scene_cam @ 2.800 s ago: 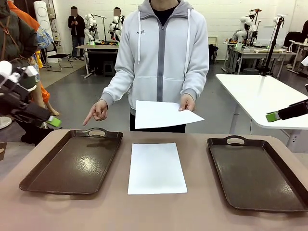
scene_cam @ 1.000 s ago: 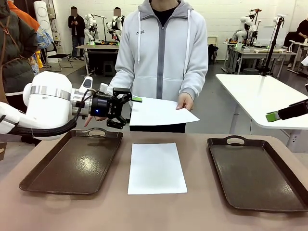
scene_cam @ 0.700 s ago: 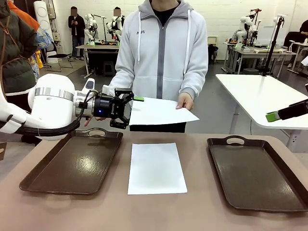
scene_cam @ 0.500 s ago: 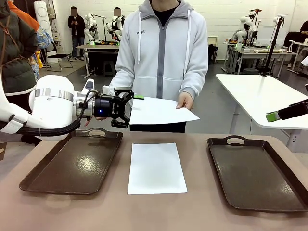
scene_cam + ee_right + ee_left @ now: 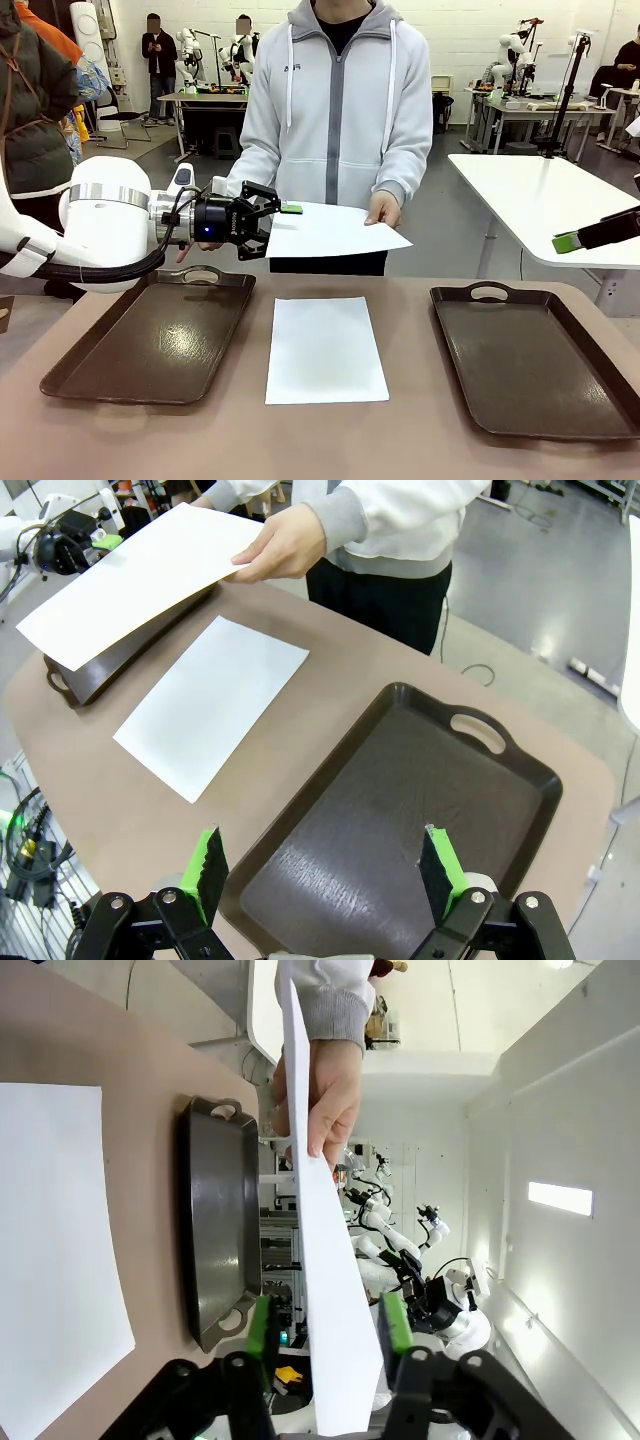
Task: Sort the A4 documents.
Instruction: Receive the A4 Paper.
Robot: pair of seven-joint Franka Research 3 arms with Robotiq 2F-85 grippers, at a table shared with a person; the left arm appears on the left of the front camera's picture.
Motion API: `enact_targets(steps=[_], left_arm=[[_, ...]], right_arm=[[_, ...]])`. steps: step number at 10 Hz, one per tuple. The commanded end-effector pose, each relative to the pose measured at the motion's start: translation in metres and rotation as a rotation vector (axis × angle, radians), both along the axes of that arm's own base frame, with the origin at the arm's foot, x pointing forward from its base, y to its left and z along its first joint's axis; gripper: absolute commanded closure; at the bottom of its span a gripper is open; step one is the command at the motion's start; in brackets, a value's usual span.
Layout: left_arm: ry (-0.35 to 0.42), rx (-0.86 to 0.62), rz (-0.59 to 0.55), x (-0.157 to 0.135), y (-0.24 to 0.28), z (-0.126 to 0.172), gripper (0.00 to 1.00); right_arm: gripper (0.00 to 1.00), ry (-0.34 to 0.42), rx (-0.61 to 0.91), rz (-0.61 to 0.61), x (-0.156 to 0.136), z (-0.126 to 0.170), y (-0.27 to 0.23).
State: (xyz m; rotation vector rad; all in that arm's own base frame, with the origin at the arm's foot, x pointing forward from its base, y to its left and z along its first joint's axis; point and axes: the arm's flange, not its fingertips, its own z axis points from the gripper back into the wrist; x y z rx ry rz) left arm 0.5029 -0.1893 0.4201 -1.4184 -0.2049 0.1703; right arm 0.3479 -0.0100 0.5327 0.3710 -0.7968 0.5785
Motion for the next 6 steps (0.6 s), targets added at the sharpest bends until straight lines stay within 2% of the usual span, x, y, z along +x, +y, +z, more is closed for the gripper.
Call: enact_targets(steps=[1, 4, 5, 6], left_arm=[[-0.039, -0.021, 0.005, -0.0002, -0.0003, -0.0030, 0.67], [-0.050, -0.015, 0.002, -0.0029, 0.0003, 0.0003, 0.95], [-0.053, -0.014, 0.001, -0.0036, 0.0007, 0.0012, 1.00], [-0.054, -0.009, -0.002, -0.0040, 0.0006, 0.0013, 1.00]], right_arm=[[0.00, 0.000, 0.004, -0.001, 0.0008, -0.0008, -0.0005], [0.00, 0.000, 0.004, -0.001, 0.0008, -0.0008, -0.0005], [0.00, 0.000, 0.004, -0.001, 0.0008, -0.0008, -0.0005], [0.00, 0.000, 0.004, -0.001, 0.0008, -0.0008, -0.0005]])
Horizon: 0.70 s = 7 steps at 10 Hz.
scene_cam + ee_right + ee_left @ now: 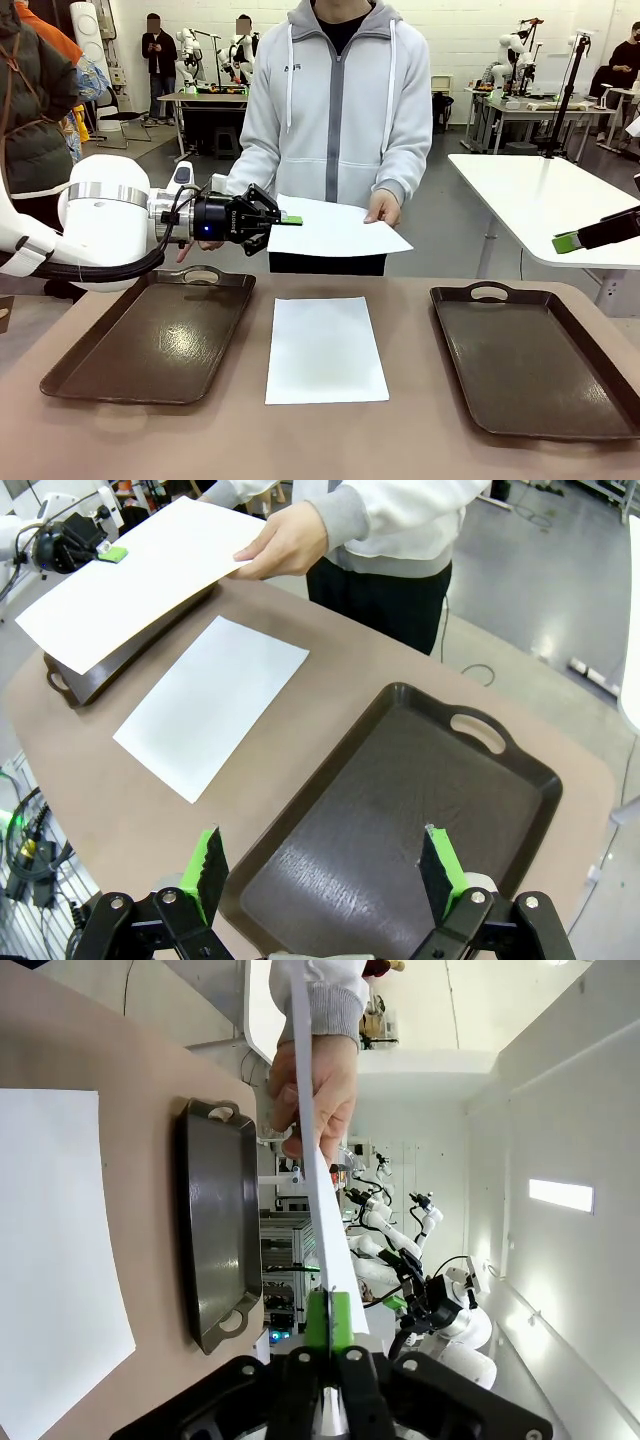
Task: Sort the A4 documents.
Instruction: Receive the A4 Paper.
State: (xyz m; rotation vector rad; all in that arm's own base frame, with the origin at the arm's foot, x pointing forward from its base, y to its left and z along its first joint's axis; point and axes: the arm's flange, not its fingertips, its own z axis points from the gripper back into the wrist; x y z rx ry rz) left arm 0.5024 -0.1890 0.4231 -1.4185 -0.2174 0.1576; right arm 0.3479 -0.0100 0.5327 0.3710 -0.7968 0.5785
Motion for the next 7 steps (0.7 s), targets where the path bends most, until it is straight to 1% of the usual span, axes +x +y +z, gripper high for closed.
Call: enact_targets(steps=[1, 7], left_arm=[[-0.041, -0.006, -0.003, -0.0033, 0.0016, -0.0018, 1.00], [-0.048, 0.004, -0.006, -0.0072, 0.0039, -0.0011, 1.00]], right_arm=[[0.00, 0.000, 0.004, -0.001, 0.0008, -0.0008, -0.0005], [0.00, 0.000, 0.004, -0.001, 0.0008, -0.0008, -0.0005]])
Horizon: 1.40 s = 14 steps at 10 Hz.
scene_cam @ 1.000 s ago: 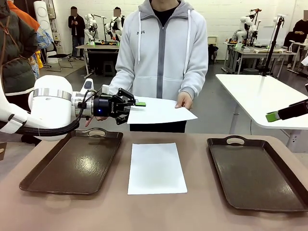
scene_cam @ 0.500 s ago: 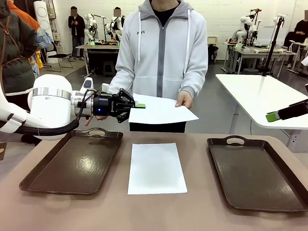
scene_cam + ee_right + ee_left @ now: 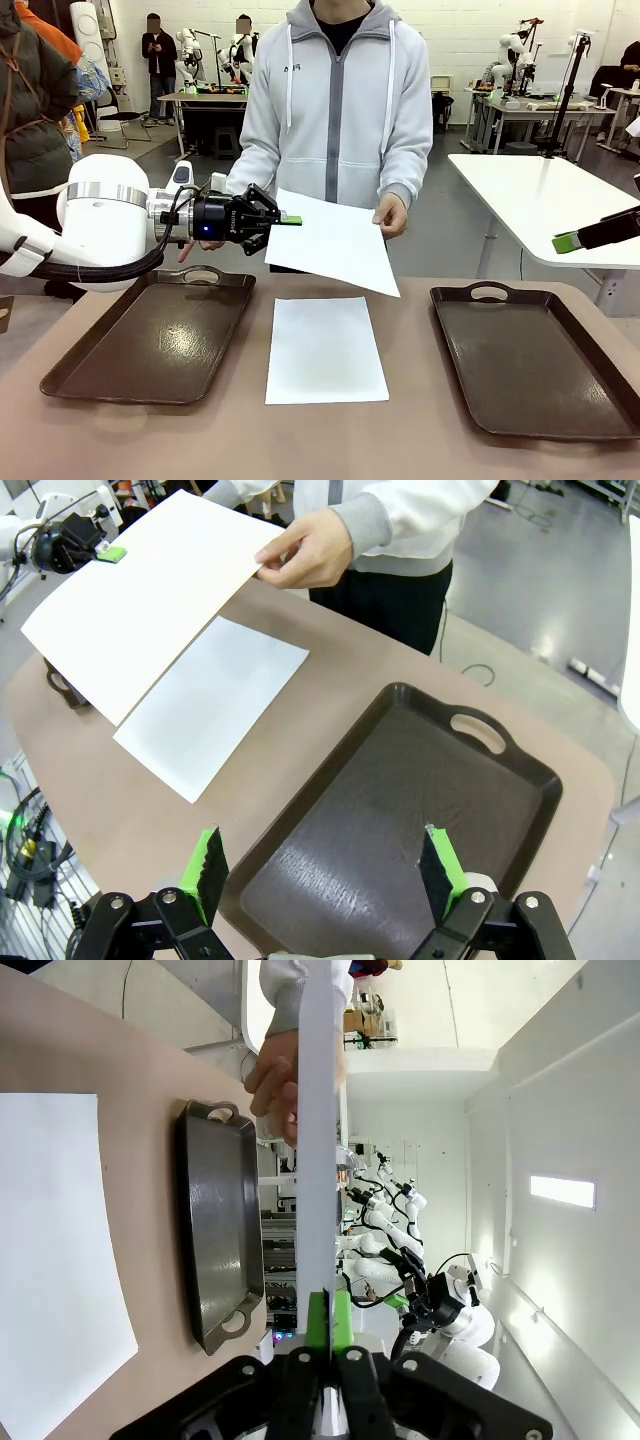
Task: Sort the A4 documents.
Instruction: Receive the A4 Paper, then place the A4 Paper in the designated Handle tray.
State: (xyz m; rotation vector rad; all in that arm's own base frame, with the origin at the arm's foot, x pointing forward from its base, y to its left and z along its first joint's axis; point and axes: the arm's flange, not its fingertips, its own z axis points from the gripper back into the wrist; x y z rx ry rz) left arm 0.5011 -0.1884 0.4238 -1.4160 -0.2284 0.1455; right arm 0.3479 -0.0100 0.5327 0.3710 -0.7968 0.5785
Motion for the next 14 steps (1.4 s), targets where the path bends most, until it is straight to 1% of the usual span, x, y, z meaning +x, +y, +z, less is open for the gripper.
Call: enact_targets(steps=[1, 3, 5, 6, 14], left_arm=[[-0.035, 0.000, -0.003, -0.007, 0.004, -0.002, 1.00], [-0.041, 0.005, -0.009, -0.010, 0.008, 0.000, 1.00], [-0.039, 0.021, -0.049, -0.018, 0.016, 0.007, 1.00], [-0.007, 0.010, 0.000, -0.004, 0.005, 0.001, 1.00], [-0.007, 0.010, 0.000, -0.004, 0.005, 0.001, 1.00]], right_arm=[[0.00, 0.000, 0.004, -0.001, 0.001, -0.001, -0.001], [0.00, 0.000, 0.004, -0.001, 0.001, -0.001, -0.001], [0.00, 0.000, 0.004, -0.001, 0.001, -0.001, -0.001], [0.00, 0.000, 0.004, -0.001, 0.001, -0.001, -0.001], [0.00, 0.000, 0.004, -0.001, 0.001, -0.001, -0.001]])
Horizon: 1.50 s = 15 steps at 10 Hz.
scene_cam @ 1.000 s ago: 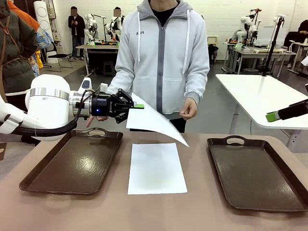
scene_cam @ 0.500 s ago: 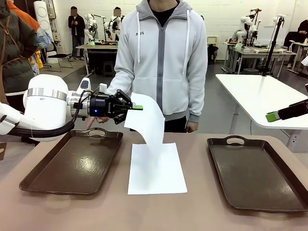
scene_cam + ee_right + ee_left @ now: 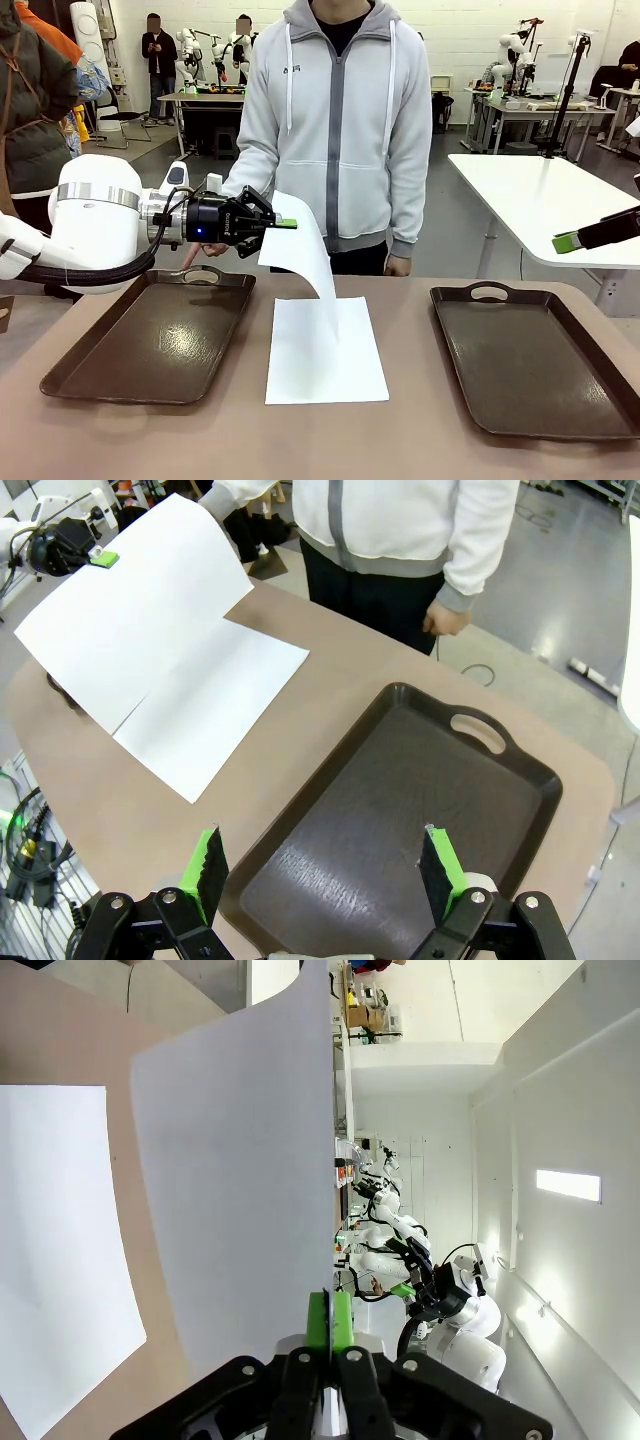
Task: Sort the A4 documents.
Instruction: Place the A4 Paper in the designated Handle tray.
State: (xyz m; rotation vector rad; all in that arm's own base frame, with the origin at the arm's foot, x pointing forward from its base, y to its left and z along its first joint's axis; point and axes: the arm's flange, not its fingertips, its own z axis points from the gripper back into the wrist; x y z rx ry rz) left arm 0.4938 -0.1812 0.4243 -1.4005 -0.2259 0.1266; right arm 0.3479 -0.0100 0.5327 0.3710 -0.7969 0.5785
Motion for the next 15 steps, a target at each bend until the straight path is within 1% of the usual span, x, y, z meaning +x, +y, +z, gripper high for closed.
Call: enact_targets(steps=[1, 7, 8, 10, 11, 12, 15], left_arm=[[0.000, -0.007, 0.014, 0.003, -0.002, 0.001, 1.00], [0.000, -0.007, 0.014, 0.003, -0.002, 0.001, 1.00], [0.000, 0.000, 0.000, 0.000, 0.000, 0.000, 0.99], [-0.047, 0.047, -0.060, -0.004, 0.017, 0.002, 0.99], [-0.062, 0.058, -0.105, -0.007, 0.026, 0.005, 0.99], [-0.076, 0.094, -0.127, -0.011, 0.038, 0.006, 0.99], [-0.055, 0.184, -0.198, -0.010, 0.081, -0.001, 0.99]], right_arm=[[0.00, 0.000, 0.004, -0.001, 0.001, -0.001, -0.001], [0.00, 0.000, 0.004, -0.001, 0.001, -0.001, -0.001], [0.00, 0.000, 0.004, -0.001, 0.001, -0.001, -0.001], [0.00, 0.000, 0.004, -0.001, 0.001, -0.001, -0.001], [0.00, 0.000, 0.004, -0.001, 0.001, -0.001, -0.001], [0.00, 0.000, 0.004, -0.001, 0.001, -0.001, -0.001], [0.00, 0.000, 0.004, -0.001, 0.001, -0.001, -0.001]])
